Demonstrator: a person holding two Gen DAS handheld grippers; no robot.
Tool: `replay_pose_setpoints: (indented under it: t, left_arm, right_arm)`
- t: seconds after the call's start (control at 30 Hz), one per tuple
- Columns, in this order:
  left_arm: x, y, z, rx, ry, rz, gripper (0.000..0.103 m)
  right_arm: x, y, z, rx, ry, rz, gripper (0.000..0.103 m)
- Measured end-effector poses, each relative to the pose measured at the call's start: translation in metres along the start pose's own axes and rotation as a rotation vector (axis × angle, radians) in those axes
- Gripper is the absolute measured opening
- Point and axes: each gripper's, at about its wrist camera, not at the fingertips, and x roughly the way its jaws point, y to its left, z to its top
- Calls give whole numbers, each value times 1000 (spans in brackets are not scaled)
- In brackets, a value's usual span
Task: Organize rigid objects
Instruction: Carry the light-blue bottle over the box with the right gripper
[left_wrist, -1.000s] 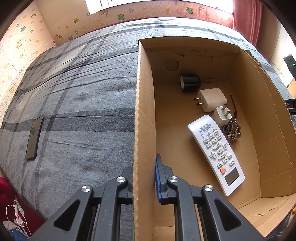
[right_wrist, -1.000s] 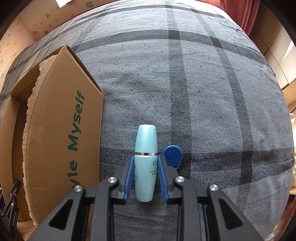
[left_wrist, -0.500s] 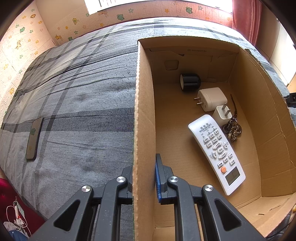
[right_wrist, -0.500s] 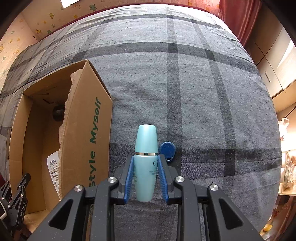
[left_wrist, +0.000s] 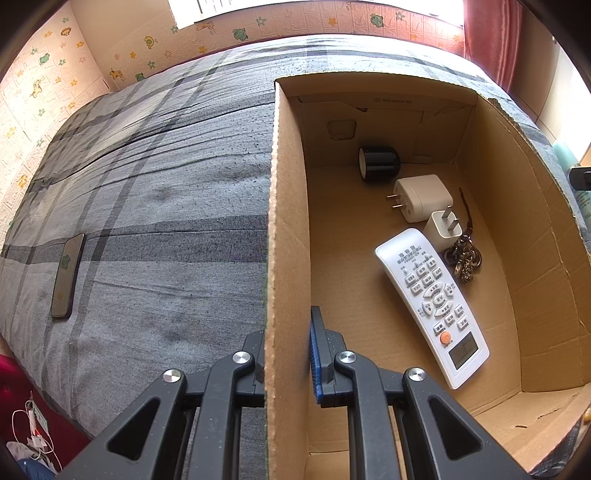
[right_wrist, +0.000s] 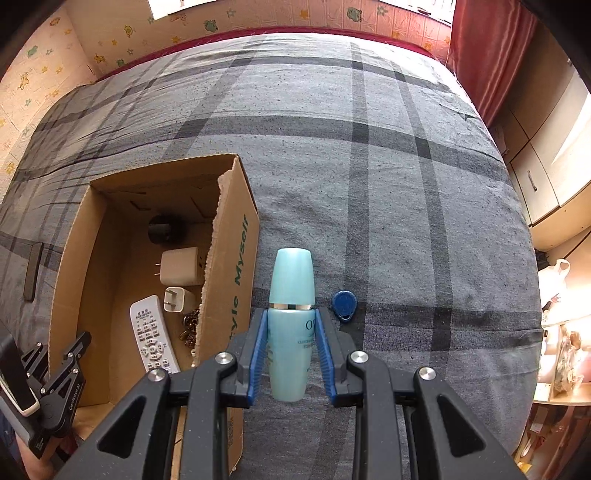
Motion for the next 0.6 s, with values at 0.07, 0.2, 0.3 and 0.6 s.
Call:
replay_pose_setpoints:
  t: [0.07, 0.2, 0.3, 0.6]
  left_arm:
    - [0, 0, 0, 0, 0, 0, 15]
    - [0, 0, 0, 0, 0, -1, 15]
    - [0, 0, 0, 0, 0, -1, 15]
    - [0, -1, 1, -1, 0, -2, 15]
  right_arm:
    - [-8, 6, 1, -13, -17, 5, 27]
    - [-20, 22, 2, -50, -40, 13, 27]
    - [-27, 33, 3, -73, -54, 26, 27]
    - [-36, 71, 1, -144, -67, 70, 27]
